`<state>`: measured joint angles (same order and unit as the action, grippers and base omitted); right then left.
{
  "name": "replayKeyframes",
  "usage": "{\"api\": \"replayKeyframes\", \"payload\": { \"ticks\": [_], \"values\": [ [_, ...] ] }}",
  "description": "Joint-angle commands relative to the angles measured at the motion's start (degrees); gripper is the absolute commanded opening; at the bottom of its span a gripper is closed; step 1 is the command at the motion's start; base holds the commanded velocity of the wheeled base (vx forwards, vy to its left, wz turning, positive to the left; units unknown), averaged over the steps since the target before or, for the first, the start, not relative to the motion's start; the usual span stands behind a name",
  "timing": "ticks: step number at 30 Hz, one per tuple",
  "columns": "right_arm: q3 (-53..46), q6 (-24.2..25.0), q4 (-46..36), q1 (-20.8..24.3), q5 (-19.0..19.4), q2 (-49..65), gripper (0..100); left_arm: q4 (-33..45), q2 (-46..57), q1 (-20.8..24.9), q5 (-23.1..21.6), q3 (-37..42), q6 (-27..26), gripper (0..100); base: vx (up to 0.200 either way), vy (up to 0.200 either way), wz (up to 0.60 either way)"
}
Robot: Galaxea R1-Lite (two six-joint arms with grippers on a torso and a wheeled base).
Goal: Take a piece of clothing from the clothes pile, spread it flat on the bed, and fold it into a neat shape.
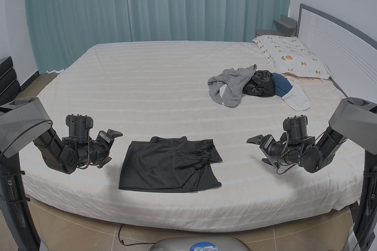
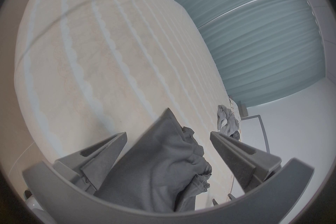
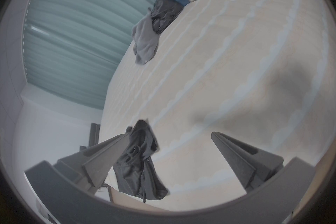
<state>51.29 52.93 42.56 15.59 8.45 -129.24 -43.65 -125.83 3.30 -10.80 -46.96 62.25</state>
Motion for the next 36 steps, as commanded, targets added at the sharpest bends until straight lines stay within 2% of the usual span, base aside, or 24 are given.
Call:
{"api": "replayKeyframes", "payload": {
  "ticks": [1,7,10,17,22,28,36],
  "values": [
    [2.5,-4.24,-3.71,5.59,-4.32,0.57,100,-0.03,-0.47,-0.58,-1.42,0.2,0.77,100,0.0,0.2,0.0],
    [6.55,-9.51,-10.3,11.13,-9.33,0.4,100,-0.03,-0.64,-0.58,-1.42,0.2,0.68,100,0.0,0.2,0.0],
    [8.48,-12.06,-12.24,12.18,-11.35,-0.13,100,-0.03,-0.64,-0.58,-1.33,0.2,0.68,100,0.0,0.2,0.0],
    [12.87,-16.37,-16.45,13.32,-14.25,-0.92,100,-0.03,-0.99,-0.32,-1.24,0.2,0.25,100,0.0,0.0,0.0],
    [18.32,-17.34,-23.92,15.7,-15.3,-3.03,100,-0.03,-0.99,-0.32,-1.24,0.2,0.25,100,0.0,0.0,0.0],
    [22.01,-23.4,-25.42,15.96,-23.13,-6.99,100,-0.03,-0.99,-0.23,-1.33,0.2,0.25,100,0.0,0.0,0.0],
    [23.16,-26.04,-26.39,17.1,-24.97,-9.36,100,0.06,-0.99,-0.23,-1.33,0.2,0.25,100,0.0,0.0,0.0]
  ]
}}
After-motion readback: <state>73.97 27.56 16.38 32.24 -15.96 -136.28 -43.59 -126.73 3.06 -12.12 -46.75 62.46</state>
